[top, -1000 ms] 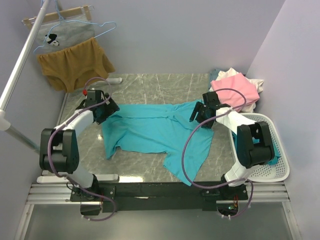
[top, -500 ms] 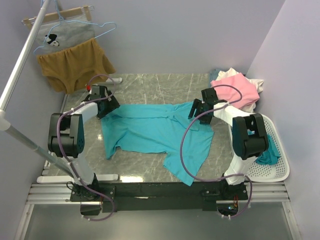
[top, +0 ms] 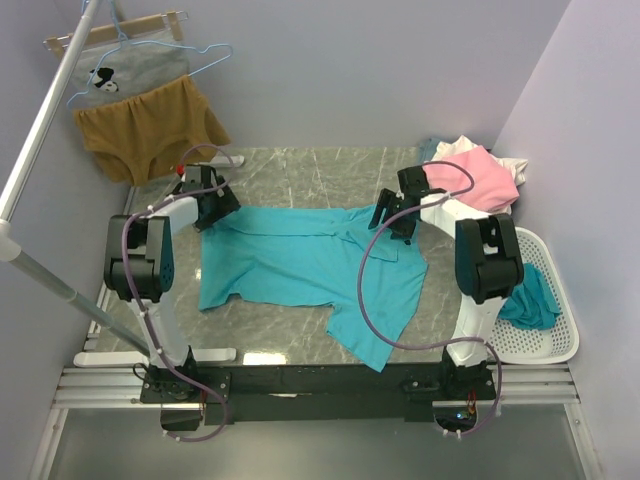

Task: Fold and stack the t-shirts
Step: Fold the flattened tshirt in 1/3 of the way

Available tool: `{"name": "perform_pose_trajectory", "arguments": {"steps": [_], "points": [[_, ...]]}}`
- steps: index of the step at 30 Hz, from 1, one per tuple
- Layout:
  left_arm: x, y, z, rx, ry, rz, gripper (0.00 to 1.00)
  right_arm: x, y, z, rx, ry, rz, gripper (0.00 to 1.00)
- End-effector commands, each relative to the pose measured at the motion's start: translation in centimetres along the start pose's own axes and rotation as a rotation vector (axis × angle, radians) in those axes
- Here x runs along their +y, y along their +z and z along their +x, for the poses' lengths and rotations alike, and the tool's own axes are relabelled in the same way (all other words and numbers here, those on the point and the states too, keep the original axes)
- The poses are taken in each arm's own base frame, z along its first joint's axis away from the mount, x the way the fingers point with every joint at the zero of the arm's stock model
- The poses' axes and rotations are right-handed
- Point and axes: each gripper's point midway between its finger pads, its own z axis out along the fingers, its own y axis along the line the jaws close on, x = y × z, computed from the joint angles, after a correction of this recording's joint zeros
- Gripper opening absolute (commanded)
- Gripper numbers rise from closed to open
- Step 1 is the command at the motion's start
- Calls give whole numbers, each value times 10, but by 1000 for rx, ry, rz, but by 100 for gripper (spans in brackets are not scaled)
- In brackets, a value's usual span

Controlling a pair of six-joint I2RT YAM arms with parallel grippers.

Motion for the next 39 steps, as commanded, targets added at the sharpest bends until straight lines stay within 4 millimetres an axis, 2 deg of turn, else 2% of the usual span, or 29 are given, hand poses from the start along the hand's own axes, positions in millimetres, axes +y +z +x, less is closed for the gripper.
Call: {"name": "perform_pose_trajectory", "arguments": {"steps": [1,3,4,6,7,9,10,11,12,13,14,15,17,19,24,25,27,28,31,32,33,34,35,36,37,38,39], "points": [[21,21,6,73,15,-44,99,-31,6,1,44,31,159,77],[24,26,7,99,25,-60,100,-47,8,5,77,53,235,77],[35,27,2,105,12,-79,99,-47,8,-3,59,45,249,76],[39,29,-2,106,24,-98,99,-51,9,-6,62,51,273,76],[45,29,-1,117,24,-120,99,-43,6,-18,42,46,260,76],[47,29,-6,104,23,-132,100,-46,11,-22,56,44,293,76],[47,30,-8,95,17,-122,99,-38,10,-37,35,31,276,76],[46,31,-7,101,17,-109,99,-39,21,-35,60,26,278,76],[46,33,-7,105,21,-111,99,-33,20,-47,45,20,272,76],[50,34,-5,117,22,-130,100,-33,23,-51,47,16,280,75],[49,37,-9,110,24,-136,99,-35,30,-50,65,11,291,75],[49,38,-11,107,26,-139,99,-29,29,-62,46,-1,279,75],[46,39,-18,98,18,-125,100,-27,34,-68,38,-8,281,75],[39,38,-21,88,18,-91,99,-17,36,-83,14,-35,245,75],[24,25,-52,-22,16,-44,99,3,30,-124,-109,-96,181,77],[18,22,-64,-44,23,-36,99,9,31,-126,-102,-101,150,77],[21,26,-64,-23,29,-59,100,19,23,-142,-141,-114,125,77],[17,25,-72,-35,32,-56,100,23,20,-147,-156,-119,113,77],[21,29,-65,-20,30,-70,99,41,2,-167,-211,-145,50,78],[20,23,-69,-34,27,-64,99,48,-5,-171,-225,-153,25,78],[20,20,-70,-44,24,-67,99,52,-10,-171,-228,-160,7,78],[23,17,-65,-39,25,-74,100,60,-25,-174,-247,-168,-20,78],[20,4,-73,-65,21,-64,99,66,-32,-174,-261,-176,-42,78],[20,-3,-74,-76,18,-65,99,58,-29,-161,-234,-157,-32,78],[23,-9,-69,-71,13,-74,99,63,-48,-161,-261,-153,-48,78],[19,-25,-76,-98,10,-63,99,64,-53,-159,-275,-146,-58,78],[19,-32,-78,-106,7,-55,99,54,-45,-136,-221,-127,-53,78]]}}
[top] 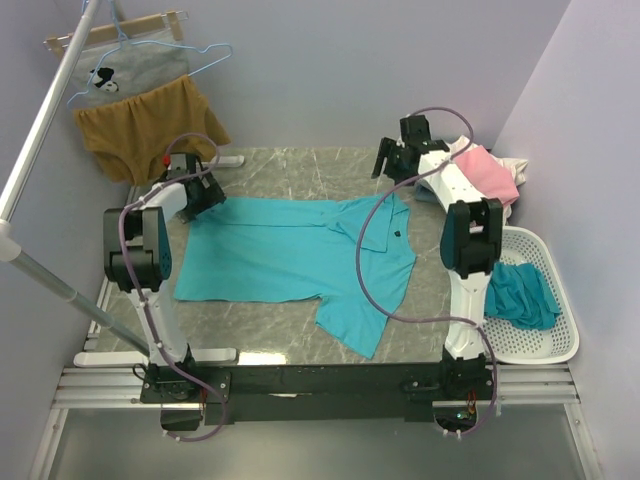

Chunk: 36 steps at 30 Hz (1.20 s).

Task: Fold and stack the t-shirts
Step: Grap the side of the flattened tshirt closest away from the robot with both arms

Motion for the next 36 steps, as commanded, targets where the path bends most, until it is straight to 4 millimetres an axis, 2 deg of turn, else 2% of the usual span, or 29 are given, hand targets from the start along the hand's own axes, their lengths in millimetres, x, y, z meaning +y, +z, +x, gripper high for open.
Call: {"name": "perform_pose_trajectory", "arguments": {"steps": [1,2,3,4,5,6,7,8,9,10,11,12,13,14,15,16,17,18,19,20,21,22,23,25,26,28,29,32,36], "points": [[0,-54,-19,-86,-11,12,99,17,-66,0,-68,13,-99,78],[-2,-68,-22,-103,-15,31,99,16,-70,6,-69,18,-109,78],[-2,-73,-19,-101,-15,38,99,6,-66,34,-16,41,-92,78],[5,-74,-6,-80,-22,29,99,10,-83,34,-40,40,-117,78],[5,-85,-6,-91,-26,40,99,9,-87,41,-38,43,-122,78],[6,-89,0,-83,-23,46,99,0,-86,61,-2,63,-105,78],[14,-89,15,-50,-26,35,99,5,-101,64,-12,63,-132,78],[13,-100,17,-62,-26,52,99,-1,-101,85,28,73,-126,78],[15,-104,24,-52,-27,59,99,-2,-106,94,42,95,-128,78],[19,-114,37,-38,-38,68,100,-1,-120,98,28,103,-136,78],[22,-118,45,-27,-42,75,99,-13,-122,123,78,123,-101,78],[32,-119,64,13,-53,52,99,-18,-128,133,89,148,-81,78],[32,-131,67,3,-89,59,99,-24,-142,136,63,161,-54,78],[36,-135,74,10,-103,55,99,-32,-144,163,122,200,-32,78],[47,-137,93,46,-115,32,99,-30,-149,175,140,208,-51,78],[48,-148,95,32,-137,42,99,-25,-162,183,131,213,-81,78],[51,-152,102,37,-148,38,99,-30,-163,209,176,237,-56,78],[56,-155,117,67,-156,36,99,-28,-166,220,180,230,-55,78],[58,-165,122,62,-177,44,99,-19,-176,232,181,202,-74,78],[60,-170,126,60,-190,43,99,-26,-176,252,206,223,-22,78],[67,-171,136,73,-204,26,99,-25,-177,261,204,219,-15,78],[74,-179,137,44,-235,0,99,-15,-184,272,202,193,-36,78],[76,-182,137,26,-257,-7,99,-20,-184,288,225,227,-12,78],[76,-191,133,-20,-302,-9,99,-20,-187,300,210,235,-17,78],[78,-192,135,-29,-318,-14,99,-23,-186,316,234,241,-6,78],[90,-190,146,-29,-379,-62,99,-22,-190,327,238,239,-26,78],[89,-190,145,-38,-387,-50,99,-24,-190,341,265,240,-21,78],[94,-188,149,-39,-430,-76,99,-23,-191,357,284,247,-40,78],[108,-175,160,-34,-478,-139,100,-24,-191,369,297,232,-48,79]]}}
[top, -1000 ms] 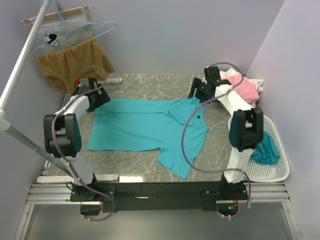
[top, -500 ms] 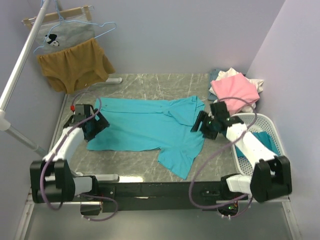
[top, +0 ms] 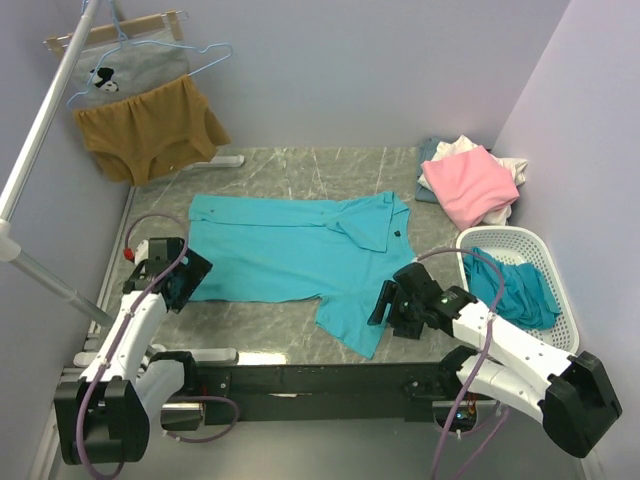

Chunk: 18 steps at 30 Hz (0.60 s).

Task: Fold and stack the t-shirts
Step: Grap the side of the flattened tshirt closest away from the robot with both arms

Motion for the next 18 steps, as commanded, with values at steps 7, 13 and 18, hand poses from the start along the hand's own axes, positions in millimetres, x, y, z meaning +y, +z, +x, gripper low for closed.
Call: {"name": "perform_pose_trajectory", "arguments": {"steps": [7,13,18], "points": [[34,28,10,-18,-99,-153,100,1,14,11,6,30,-16,79],[59,35,23,-19,-126,-212,100,-3,17,23,35,38,-9,79],[65,36,26,-26,-117,-215,100,1,23,36,86,30,-25,78]]}}
